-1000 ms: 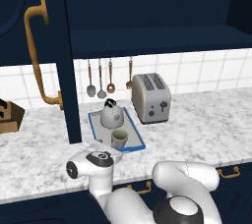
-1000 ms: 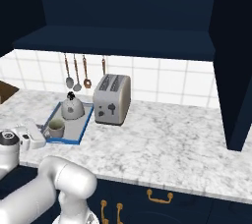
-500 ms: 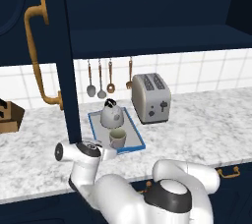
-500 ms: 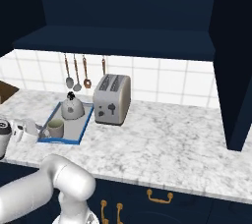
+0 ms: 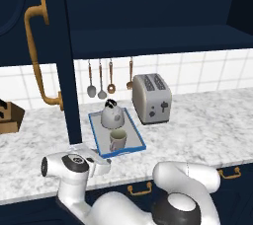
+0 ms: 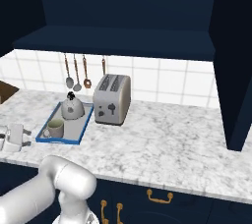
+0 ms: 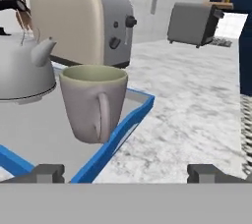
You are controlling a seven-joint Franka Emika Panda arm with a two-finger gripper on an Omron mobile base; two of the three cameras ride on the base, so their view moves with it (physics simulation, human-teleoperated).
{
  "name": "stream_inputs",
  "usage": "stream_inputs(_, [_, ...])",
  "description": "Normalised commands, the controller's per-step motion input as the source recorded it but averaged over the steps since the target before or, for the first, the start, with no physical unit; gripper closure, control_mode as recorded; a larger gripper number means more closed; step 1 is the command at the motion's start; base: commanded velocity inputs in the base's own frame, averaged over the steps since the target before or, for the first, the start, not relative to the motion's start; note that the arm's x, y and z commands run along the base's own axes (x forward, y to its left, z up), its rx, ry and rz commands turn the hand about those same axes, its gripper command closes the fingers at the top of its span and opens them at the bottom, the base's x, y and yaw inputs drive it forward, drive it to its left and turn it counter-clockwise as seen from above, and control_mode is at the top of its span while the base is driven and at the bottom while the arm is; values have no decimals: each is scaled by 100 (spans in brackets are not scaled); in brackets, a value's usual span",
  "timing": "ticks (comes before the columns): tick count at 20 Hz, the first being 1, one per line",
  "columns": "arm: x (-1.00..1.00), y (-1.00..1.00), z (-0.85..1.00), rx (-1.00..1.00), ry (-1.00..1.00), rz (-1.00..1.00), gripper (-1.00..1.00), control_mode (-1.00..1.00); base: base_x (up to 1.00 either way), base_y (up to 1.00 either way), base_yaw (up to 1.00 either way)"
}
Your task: Pick the kettle from the counter and place it on the tray. Then pick the mug from the cabinet and place it on the tray. Then close the cabinet doors.
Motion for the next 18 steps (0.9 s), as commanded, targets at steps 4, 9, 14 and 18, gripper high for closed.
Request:
stream_inputs(4, [-38, 0, 4, -1, -14, -2, -100, -100, 0, 0, 0])
stream_inputs(9, [-70, 16, 57, -5, -44, -1, -100, -100, 0, 0, 0])
stream_inputs(14, [-23, 31, 80, -12, -35, -2, -100, -100, 0, 0, 0])
stream_inputs(18, [-7, 35, 67, -15, -30, -11, -100, -100, 0, 0, 0])
